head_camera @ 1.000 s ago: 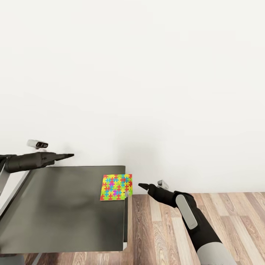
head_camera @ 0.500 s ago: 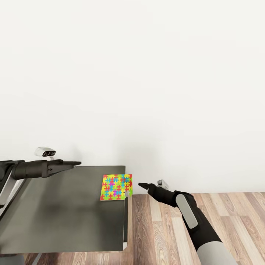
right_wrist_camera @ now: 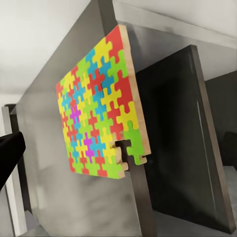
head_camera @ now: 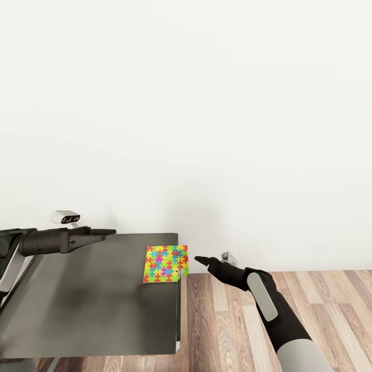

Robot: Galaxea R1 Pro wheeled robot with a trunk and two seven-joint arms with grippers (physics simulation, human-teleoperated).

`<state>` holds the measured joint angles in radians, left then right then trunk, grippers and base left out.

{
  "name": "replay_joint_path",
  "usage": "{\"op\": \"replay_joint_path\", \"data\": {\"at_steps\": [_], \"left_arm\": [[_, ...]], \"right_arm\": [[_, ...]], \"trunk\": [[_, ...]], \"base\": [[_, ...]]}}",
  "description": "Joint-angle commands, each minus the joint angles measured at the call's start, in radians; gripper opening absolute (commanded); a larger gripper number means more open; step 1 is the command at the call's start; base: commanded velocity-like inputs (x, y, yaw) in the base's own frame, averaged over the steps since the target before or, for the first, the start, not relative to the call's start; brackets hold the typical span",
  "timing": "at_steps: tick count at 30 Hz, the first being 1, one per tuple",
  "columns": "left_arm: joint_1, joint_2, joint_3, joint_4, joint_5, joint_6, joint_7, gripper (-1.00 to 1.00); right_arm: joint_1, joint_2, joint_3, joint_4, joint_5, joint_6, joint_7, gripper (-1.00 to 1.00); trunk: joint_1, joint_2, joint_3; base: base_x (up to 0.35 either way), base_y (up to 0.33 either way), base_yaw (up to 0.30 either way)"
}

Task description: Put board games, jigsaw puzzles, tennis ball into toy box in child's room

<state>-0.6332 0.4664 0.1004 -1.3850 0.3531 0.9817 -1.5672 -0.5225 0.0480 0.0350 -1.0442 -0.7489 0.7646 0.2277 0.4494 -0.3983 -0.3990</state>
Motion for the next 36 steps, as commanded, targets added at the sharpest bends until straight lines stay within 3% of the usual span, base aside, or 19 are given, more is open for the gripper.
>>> {"op": "replay_joint_path", "data": {"at_steps": [1, 29, 36], "left_arm": [[-0.001, 0.0, 0.0, 0.0, 0.0, 0.01, -0.004, 1.0], [0.001, -0.006, 0.001, 0.004, 0.0, 0.008, -0.004, 1.0], [0.001, -0.006, 0.001, 0.004, 0.0, 0.008, -0.004, 1.0]], "right_arm": [[-0.001, -0.001, -0.001, 0.0, 0.003, 0.004, 0.004, 1.0], [-0.001, -0.011, -0.004, 0.001, 0.003, 0.016, 0.003, 1.0], [-0.001, -0.025, -0.004, 0.001, 0.001, 0.016, 0.004, 1.0]], "trunk": [[0.001, -0.002, -0.002], [0.001, -0.002, -0.002], [0.001, -0.002, -0.003]], "base": [[0.013, 0.021, 0.0], [0.001, 0.038, 0.0], [0.0, 0.0, 0.0]]}}
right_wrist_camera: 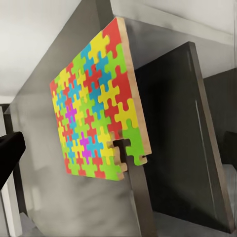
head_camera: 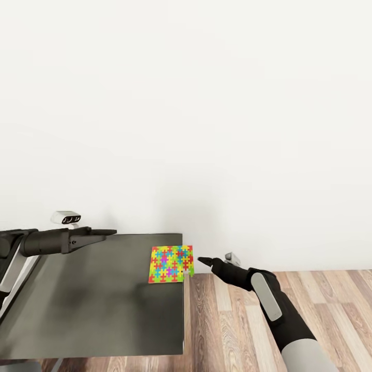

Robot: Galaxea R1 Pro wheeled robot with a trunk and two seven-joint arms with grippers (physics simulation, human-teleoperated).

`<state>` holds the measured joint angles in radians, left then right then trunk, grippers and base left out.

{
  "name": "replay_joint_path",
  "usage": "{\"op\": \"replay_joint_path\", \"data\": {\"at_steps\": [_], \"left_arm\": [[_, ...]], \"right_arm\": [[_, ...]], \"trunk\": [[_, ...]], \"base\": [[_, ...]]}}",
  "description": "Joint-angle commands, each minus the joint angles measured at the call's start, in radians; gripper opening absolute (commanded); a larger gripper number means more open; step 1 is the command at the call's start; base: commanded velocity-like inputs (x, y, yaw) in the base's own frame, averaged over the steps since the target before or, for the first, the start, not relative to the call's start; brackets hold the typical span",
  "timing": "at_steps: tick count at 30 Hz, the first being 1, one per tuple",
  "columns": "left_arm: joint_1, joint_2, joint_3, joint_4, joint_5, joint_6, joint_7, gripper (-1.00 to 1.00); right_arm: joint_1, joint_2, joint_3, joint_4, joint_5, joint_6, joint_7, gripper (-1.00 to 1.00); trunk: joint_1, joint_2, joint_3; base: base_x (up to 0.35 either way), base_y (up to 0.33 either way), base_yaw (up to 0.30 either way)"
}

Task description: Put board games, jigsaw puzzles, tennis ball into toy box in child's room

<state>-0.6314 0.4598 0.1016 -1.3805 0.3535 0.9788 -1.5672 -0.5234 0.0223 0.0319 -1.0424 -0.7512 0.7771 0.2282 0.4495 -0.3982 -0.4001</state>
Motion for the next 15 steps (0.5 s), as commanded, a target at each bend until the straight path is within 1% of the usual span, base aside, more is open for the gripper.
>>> {"op": "replay_joint_path", "data": {"at_steps": [1, 15], "left_arm": [[-0.001, 0.0, 0.0, 0.0, 0.0, 0.011, -0.004, 1.0], [-0.001, 0.0, 0.001, 0.0, 0.001, 0.009, -0.004, 1.0]], "right_arm": [[0.0, -0.001, -0.001, 0.0, 0.003, 0.004, 0.004, 1.0], [0.0, -0.005, -0.001, 0.001, 0.003, 0.004, 0.02, 1.0]], "trunk": [[0.001, -0.002, -0.002], [0.001, -0.002, -0.022]], "base": [[0.0, 0.0, 0.0], [0.0, 0.0, 0.0]]}}
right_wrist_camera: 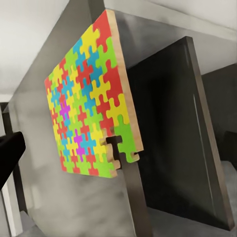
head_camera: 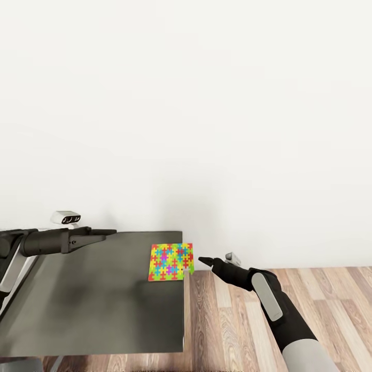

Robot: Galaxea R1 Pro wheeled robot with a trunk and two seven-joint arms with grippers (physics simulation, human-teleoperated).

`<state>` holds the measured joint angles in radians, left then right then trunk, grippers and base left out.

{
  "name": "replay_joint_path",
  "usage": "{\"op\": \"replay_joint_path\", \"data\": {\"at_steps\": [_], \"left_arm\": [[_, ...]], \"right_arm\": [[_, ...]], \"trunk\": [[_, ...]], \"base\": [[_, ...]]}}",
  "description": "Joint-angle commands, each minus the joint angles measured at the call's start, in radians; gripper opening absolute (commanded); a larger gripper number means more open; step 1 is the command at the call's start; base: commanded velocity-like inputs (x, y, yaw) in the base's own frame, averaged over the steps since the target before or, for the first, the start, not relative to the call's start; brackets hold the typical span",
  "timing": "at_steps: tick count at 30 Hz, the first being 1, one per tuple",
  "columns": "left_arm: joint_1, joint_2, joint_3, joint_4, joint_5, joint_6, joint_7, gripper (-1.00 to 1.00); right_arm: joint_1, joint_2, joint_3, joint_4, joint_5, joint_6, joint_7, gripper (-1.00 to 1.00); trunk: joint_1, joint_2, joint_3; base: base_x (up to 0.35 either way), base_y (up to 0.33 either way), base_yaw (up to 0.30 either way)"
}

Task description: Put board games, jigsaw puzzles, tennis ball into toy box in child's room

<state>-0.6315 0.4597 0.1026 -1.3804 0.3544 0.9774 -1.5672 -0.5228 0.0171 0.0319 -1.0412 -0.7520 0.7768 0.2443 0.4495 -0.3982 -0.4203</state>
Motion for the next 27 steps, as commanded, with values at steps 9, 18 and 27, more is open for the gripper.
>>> {"op": "replay_joint_path", "data": {"at_steps": [9, 18, 27], "left_arm": [[-0.001, 0.0, 0.0, 0.0, 0.0, 0.011, -0.004, 1.0], [-0.001, 0.0, 0.0, 0.0, 0.0, 0.011, -0.004, 1.0], [-0.001, 0.0, 0.0, 0.0, 0.0, 0.011, -0.004, 1.0]], "right_arm": [[0.0, 0.001, -0.001, 0.0, 0.003, 0.004, 0.004, 1.0], [-0.001, 0.001, -0.001, 0.0, 0.003, 0.004, 0.004, 1.0], [0.0, 0.001, -0.001, 0.0, 0.002, 0.003, 0.012, 1.0]], "trunk": [[0.0, -0.002, -0.015], [0.0, -0.002, -0.029], [0.0, -0.002, -0.043]], "base": [[0.0, 0.0, 0.0], [0.0, 0.0, 0.0], [0.0, 0.0, 0.0]]}}
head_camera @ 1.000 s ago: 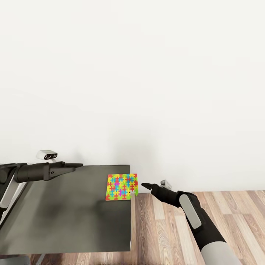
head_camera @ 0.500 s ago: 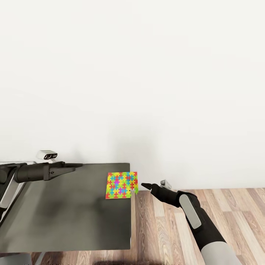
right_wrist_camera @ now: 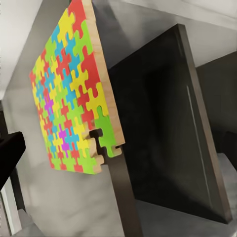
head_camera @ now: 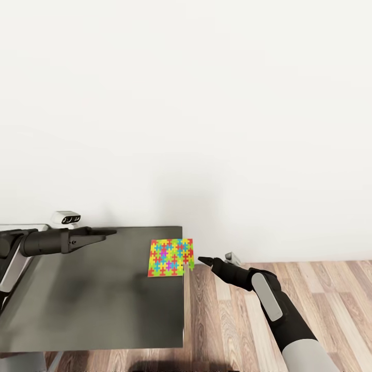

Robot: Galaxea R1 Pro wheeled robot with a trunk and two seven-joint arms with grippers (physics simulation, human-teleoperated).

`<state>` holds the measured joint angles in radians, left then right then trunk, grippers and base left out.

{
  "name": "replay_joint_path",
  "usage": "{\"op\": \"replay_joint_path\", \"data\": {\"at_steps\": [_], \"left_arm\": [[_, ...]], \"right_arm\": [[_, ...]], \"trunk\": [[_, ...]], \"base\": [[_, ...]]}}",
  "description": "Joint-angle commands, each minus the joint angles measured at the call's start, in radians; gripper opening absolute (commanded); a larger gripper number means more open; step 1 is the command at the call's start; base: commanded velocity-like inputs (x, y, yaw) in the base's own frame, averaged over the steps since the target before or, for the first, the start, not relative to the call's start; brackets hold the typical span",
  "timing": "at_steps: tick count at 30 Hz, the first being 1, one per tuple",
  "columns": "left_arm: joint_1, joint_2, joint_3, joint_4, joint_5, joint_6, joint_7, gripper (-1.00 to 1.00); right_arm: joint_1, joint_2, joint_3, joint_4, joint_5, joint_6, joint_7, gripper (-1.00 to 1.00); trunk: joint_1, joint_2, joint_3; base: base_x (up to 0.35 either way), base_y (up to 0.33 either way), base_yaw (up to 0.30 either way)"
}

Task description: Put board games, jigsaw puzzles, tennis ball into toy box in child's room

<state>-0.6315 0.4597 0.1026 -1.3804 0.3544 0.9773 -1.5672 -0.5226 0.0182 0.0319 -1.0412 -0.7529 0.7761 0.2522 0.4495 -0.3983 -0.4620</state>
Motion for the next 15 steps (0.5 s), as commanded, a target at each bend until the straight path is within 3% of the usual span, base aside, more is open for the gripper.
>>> {"op": "replay_joint_path", "data": {"at_steps": [1, 15], "left_arm": [[-0.001, 0.0, 0.0, 0.0, 0.0, 0.01, -0.004, 1.0], [-0.001, 0.0, -0.001, 0.0, 0.0, 0.01, -0.004, 1.0]], "right_arm": [[-0.001, 0.0, -0.001, 0.0, 0.004, 0.004, 0.007, 1.0], [-0.001, 0.001, -0.001, 0.0, 0.004, 0.003, 0.014, 1.0]], "trunk": [[0.0, -0.002, -0.003], [0.0, -0.002, -0.025]], "base": [[0.0, 0.0, 0.0], [0.0, 0.0, 0.0]]}}
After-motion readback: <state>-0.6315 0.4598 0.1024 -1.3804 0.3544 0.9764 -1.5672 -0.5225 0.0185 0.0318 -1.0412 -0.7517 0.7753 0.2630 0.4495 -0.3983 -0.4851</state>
